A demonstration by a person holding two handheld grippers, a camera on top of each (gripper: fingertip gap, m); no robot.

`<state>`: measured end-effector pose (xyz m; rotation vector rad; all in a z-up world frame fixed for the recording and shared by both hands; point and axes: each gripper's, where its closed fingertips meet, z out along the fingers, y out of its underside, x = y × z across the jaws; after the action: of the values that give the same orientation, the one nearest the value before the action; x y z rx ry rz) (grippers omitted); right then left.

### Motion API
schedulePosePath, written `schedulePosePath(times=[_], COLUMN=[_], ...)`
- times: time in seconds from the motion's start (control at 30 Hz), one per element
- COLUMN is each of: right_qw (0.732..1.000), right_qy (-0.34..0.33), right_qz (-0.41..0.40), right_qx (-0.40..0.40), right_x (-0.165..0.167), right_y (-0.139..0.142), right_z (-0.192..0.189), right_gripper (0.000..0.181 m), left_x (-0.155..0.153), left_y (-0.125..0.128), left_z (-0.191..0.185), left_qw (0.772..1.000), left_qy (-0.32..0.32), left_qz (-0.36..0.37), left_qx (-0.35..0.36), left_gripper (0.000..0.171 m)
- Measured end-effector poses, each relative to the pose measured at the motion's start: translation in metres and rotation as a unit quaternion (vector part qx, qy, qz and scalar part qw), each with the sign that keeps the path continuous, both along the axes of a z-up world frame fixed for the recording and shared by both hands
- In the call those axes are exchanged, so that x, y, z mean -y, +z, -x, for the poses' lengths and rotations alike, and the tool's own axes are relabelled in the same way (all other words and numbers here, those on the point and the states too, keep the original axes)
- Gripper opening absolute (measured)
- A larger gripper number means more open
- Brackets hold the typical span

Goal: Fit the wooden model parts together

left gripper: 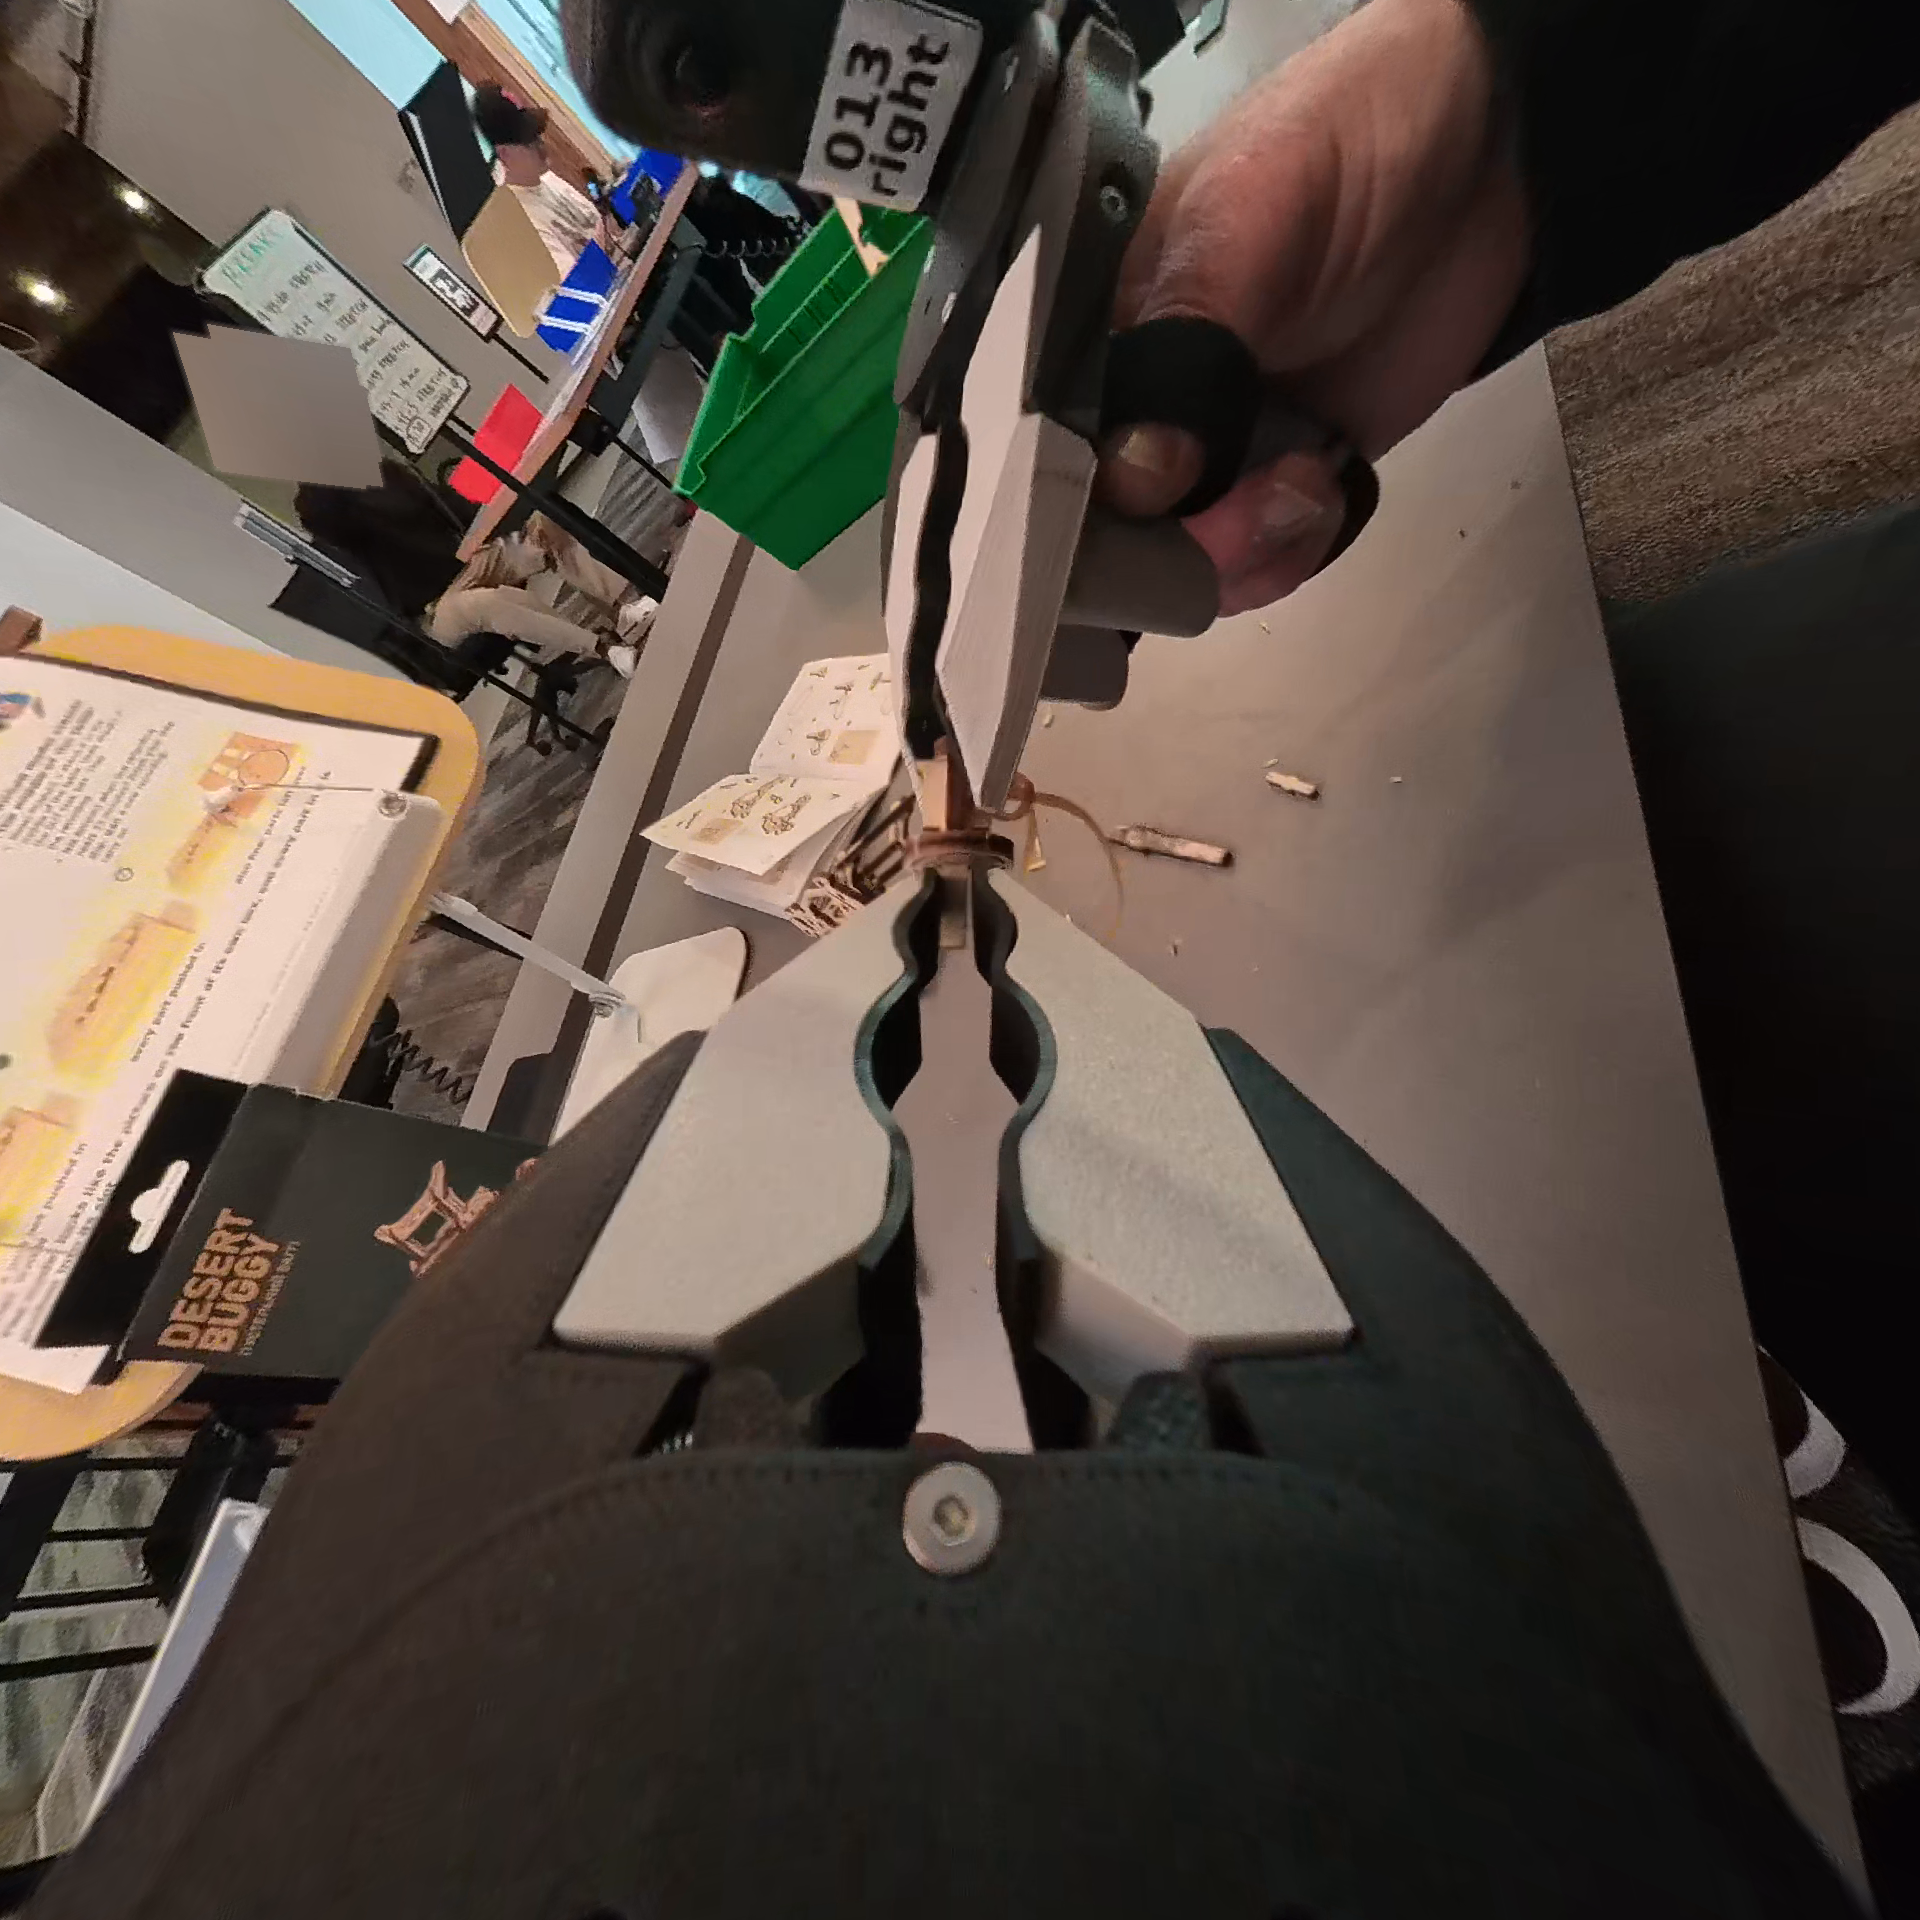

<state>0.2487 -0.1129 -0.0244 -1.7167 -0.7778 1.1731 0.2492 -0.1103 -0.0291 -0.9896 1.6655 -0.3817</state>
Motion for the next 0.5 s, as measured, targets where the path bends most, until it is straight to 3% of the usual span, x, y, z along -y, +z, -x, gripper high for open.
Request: schedulePosePath(times=[0.17, 0.2, 0.5], right_qw=[1.000, 1.000, 0.999], right_qy=[0.003, 0.006, 0.032], right_qz=[-0.019, -0.019, -0.025], right_qx=[-0.016, -0.018, -0.003], right_x=[0.002, 0.003, 0.011], right_y=[0.010, 0.010, 0.011], right_z=[-0.005, -0.005, -0.001], right_gripper=[0.011, 0.011, 0.010], left_x=[-0.007, -0.007, 0.009], left_y=[0.001, 0.001, 0.006], left_z=[-0.001, -0.002, -0.013], left_qw=[0.999, 0.998, 0.998], left_qy=[0.012, 0.011, -0.045], left_qz=[0.046, 0.054, 0.046], left_qx=[0.009, 0.009, -0.017], left_gripper=[0.048, 0.050, 0.020])
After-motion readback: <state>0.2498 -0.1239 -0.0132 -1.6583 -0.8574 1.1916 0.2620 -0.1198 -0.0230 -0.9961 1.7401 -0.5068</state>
